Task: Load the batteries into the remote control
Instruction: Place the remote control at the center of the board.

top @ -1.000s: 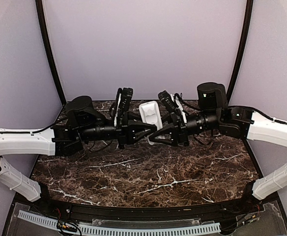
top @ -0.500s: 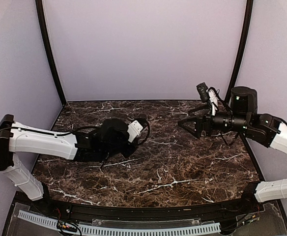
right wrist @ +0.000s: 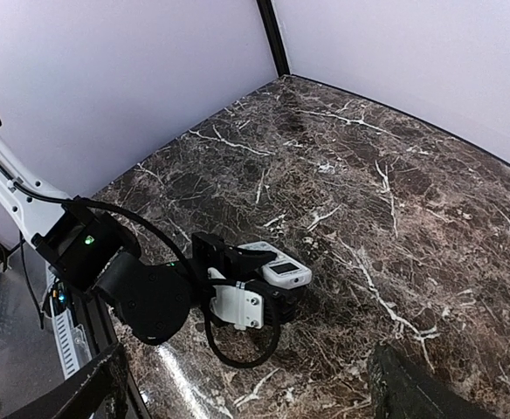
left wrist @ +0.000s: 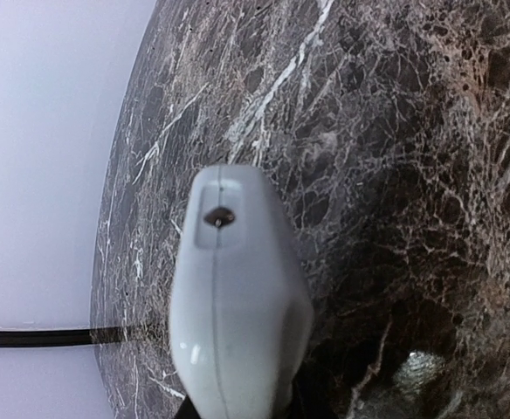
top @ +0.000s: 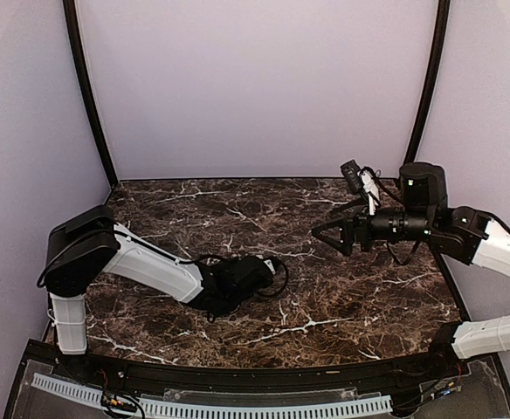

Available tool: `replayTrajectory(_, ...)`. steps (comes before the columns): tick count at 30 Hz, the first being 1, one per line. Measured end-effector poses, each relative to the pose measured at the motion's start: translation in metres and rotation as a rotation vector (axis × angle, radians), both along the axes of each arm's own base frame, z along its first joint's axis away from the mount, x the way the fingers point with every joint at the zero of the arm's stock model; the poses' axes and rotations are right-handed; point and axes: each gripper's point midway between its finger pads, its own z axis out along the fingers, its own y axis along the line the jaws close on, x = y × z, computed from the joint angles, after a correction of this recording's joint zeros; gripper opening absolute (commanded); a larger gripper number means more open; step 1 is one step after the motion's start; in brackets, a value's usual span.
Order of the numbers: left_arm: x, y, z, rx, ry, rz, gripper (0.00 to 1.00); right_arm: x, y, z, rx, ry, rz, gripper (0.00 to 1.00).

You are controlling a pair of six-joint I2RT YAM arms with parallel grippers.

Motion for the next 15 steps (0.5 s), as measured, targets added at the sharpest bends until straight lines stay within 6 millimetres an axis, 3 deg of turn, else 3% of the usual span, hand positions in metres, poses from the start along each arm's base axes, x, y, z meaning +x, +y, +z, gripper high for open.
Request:
replayTrajectory(12, -0.010, -0.009, -0.020, 0.122, 0.040, -0.010, 0.00, 0.008, 0.009, -0.022, -0.031, 0.061, 0.005, 0.92)
replayTrajectory(15, -0.011, -0.010, -0.022, 0.143, 0.050, -0.006, 0.05, 0.009, 0.009, -0.021, -0.026, 0.058, 0.004, 0.92)
